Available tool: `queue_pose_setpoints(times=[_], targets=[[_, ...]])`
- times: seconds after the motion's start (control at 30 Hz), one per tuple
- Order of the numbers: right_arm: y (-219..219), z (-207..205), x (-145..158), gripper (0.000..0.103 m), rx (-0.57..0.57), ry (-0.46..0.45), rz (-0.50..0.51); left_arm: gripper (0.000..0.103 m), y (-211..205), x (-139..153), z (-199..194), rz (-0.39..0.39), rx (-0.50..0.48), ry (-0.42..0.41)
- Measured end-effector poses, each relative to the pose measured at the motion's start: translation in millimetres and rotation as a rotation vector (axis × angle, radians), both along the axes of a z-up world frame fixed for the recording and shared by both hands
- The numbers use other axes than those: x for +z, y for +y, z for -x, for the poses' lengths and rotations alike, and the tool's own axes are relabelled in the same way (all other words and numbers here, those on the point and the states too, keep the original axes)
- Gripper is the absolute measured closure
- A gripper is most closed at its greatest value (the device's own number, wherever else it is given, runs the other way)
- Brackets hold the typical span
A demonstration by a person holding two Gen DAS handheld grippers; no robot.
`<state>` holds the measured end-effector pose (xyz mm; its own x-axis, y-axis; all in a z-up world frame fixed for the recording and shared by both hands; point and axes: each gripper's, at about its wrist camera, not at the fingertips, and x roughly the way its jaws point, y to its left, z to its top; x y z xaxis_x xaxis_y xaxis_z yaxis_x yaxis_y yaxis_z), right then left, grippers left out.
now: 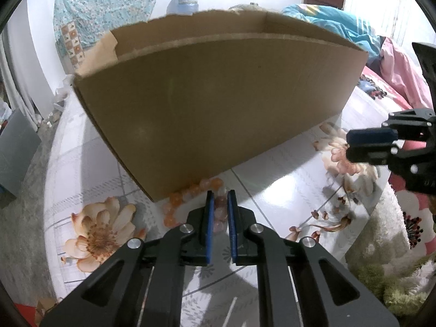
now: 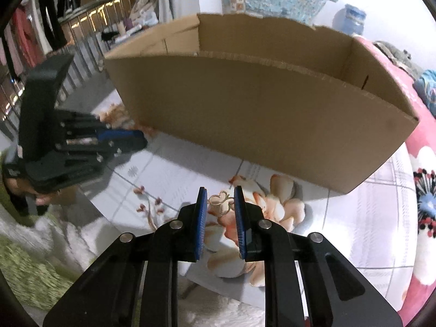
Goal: Organize jewelry
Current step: 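Lift the bracelet with the left tool while the right tool lifts its gold charm, then carry both items over the box and open the left tool to drop the bracelet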
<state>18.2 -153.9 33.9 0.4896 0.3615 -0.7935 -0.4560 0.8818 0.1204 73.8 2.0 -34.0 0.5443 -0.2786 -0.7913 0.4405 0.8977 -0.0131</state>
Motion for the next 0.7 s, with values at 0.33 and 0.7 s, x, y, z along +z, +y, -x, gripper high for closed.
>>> queue_pose_setpoints(times=[0.33, 0.7], targets=[[-24, -22, 66, 0.085, 0.021, -0.060, -0.231, 0.094, 23, 63, 13, 0.131, 0.008, -0.059], [-30, -81, 122, 0.085, 0.088, -0.095, -0.333, 0.094, 38, 158, 5, 0.436, -0.059, -0.077]])
